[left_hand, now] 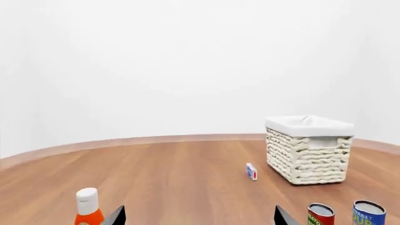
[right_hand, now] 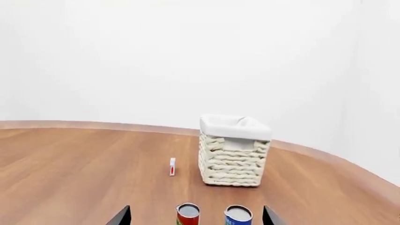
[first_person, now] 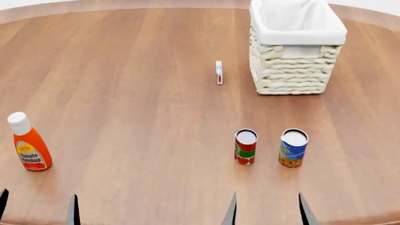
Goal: Pick up the ketchup, and put it in the basket.
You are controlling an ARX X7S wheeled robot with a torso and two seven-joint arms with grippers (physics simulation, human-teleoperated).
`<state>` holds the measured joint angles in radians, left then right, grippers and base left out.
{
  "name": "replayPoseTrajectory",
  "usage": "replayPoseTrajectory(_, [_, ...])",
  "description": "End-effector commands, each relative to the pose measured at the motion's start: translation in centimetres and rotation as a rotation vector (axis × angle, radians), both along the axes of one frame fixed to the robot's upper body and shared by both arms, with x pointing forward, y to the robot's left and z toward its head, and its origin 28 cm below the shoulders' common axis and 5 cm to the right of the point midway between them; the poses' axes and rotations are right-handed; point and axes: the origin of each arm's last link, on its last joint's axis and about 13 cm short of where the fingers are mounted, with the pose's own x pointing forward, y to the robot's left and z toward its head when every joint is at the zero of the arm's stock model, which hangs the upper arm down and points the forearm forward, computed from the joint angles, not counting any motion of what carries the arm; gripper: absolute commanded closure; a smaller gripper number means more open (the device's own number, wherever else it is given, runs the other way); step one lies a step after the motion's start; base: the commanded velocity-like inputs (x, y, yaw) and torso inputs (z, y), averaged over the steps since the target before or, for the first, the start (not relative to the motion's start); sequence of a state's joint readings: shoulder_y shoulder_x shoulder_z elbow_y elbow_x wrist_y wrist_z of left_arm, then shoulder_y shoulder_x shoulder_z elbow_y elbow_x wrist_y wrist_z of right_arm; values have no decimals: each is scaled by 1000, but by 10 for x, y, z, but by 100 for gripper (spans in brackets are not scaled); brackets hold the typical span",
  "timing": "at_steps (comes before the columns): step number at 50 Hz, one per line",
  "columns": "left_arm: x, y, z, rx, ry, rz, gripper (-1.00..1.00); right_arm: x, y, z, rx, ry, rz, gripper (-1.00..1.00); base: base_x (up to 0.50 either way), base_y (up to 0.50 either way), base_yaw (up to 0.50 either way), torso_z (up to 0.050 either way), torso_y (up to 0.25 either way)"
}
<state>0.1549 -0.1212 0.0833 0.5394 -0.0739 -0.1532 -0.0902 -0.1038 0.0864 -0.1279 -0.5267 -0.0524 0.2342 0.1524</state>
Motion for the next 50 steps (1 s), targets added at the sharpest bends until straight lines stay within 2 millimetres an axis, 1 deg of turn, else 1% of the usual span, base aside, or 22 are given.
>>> replayPoseTrajectory(1, [-23, -2, 39, -2, -111, -19, -100, -25, 4, 41, -4, -112, 13, -100, 0, 0, 0, 0, 0])
replayPoseTrajectory(10, [-31, -3, 51, 0, -154, -24, -100, -39, 6, 57, -18, -164, 29, -100, 0, 0, 0, 0, 0])
replayPoseTrajectory(19, [-35, -6, 58, 2, -174, -36, -100, -44, 5, 64, -18, -187, 20, -100, 0, 0, 0, 0, 0])
replayPoseTrajectory(24, [-34, -5, 57, -2, -175, -28, -100, -45, 6, 68, -37, -196, 12, -100, 0, 0, 0, 0, 0])
replayPoseTrajectory(30, [-33, -4, 56, -8, -173, -26, -100, -43, 6, 67, -42, -188, 11, -100, 0, 0, 0, 0, 0])
replayPoseTrajectory(50, [-35, -3, 58, -14, -175, -32, -100, -44, 7, 66, -41, -189, 22, -100, 477, 0, 0, 0, 0])
